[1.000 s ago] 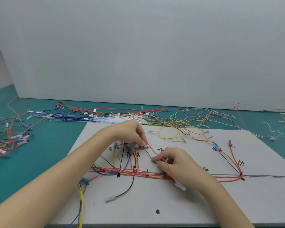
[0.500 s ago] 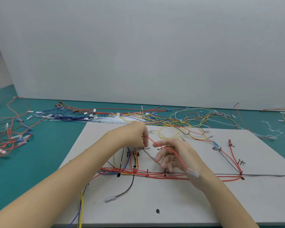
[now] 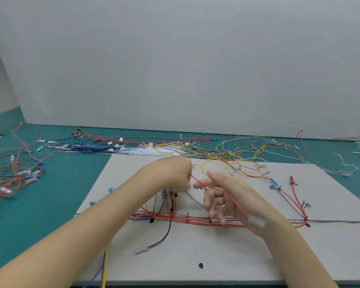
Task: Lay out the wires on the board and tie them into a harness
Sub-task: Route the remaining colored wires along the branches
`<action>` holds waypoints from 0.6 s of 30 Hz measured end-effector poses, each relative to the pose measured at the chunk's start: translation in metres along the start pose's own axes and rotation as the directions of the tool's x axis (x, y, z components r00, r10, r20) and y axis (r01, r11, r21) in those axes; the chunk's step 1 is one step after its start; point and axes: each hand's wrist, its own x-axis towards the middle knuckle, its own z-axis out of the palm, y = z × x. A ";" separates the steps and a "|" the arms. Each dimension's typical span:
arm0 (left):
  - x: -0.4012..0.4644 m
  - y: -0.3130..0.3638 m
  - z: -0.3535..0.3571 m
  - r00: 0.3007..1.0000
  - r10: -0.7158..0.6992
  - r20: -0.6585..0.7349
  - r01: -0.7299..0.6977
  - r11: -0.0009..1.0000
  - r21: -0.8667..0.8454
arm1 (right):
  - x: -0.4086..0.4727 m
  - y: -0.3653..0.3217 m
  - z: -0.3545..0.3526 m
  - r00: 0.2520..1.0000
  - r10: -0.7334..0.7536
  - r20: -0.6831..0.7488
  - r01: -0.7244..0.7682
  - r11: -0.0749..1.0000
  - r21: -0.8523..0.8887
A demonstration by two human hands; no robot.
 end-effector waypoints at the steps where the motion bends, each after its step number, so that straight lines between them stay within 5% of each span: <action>1: 0.000 0.002 0.001 1.000 0.001 -0.021 0.000 0.999 0.043 | 0.000 0.001 0.002 1.000 -0.013 0.016 0.013 1.000 -0.007; 4: 0.001 0.007 -0.003 1.000 -0.025 0.007 0.025 0.999 0.033 | 0.001 0.004 0.002 0.996 -0.083 -0.006 0.083 0.996 -0.025; 7: 0.002 0.005 -0.017 0.980 -0.087 0.179 0.109 0.987 -0.118 | 0.003 0.005 -0.002 0.991 -0.118 -0.061 0.120 0.992 0.031; 10: 0.005 0.004 -0.021 0.966 -0.098 0.241 0.144 0.973 -0.180 | 0.006 0.003 -0.001 0.997 -0.018 -0.070 0.024 0.996 0.090; 14: 0.008 0.007 -0.016 0.970 -0.111 0.215 0.145 0.978 -0.151 | 0.006 0.005 -0.001 1.000 0.011 -0.011 -0.011 1.000 -0.009; 18: 0.006 0.003 -0.025 0.921 -0.092 0.379 0.210 0.936 -0.283 | -0.002 0.005 -0.009 0.998 -0.061 0.022 0.061 0.997 -0.044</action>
